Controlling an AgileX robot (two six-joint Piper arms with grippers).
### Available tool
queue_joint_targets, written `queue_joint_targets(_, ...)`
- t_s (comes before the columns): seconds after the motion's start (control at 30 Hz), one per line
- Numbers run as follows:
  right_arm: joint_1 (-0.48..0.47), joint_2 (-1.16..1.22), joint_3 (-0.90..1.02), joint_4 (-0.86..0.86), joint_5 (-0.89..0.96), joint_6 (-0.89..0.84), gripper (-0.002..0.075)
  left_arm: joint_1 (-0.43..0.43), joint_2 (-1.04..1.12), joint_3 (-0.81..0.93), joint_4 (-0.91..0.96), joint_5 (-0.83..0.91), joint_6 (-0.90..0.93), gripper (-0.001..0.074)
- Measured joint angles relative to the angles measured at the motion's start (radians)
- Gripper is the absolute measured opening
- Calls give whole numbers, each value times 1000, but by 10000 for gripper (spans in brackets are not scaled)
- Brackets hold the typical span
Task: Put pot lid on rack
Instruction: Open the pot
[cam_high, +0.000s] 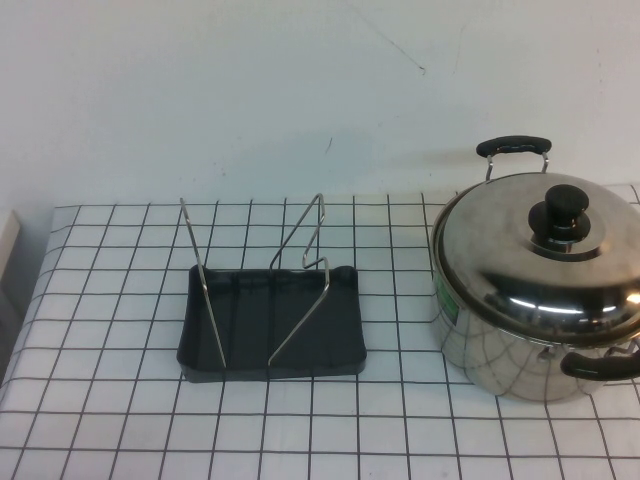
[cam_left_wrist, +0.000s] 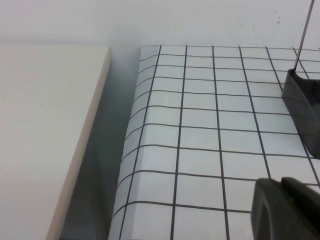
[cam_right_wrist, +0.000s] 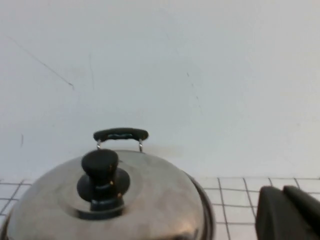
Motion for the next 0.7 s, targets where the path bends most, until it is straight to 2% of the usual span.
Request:
queue_joint_targets(0.1, 55, 120, -2, -29, -142, 45, 22, 0, 0, 0, 0, 0, 0, -3)
queue_joint_targets(0.2, 119, 251, -2, -43, -269, 54, 94, 0, 0, 0, 0, 0, 0, -3)
queue_joint_targets(0.33, 181, 446, -2, -90, -483, 57, 283, 0, 0, 0, 0, 0, 0, -3)
queue_joint_targets(0.5, 206, 693, -51, -177, -678, 96, 546, 0, 0, 0, 0, 0, 0, -3)
queue_joint_targets(0.6, 208, 813, -111, -218, -704, 133, 607, 0, 0, 0, 0, 0, 0, -3)
queue_joint_targets(0.7, 209, 902, -171, -245, -714, 142, 626, 0, 0, 0, 0, 0, 0, -3)
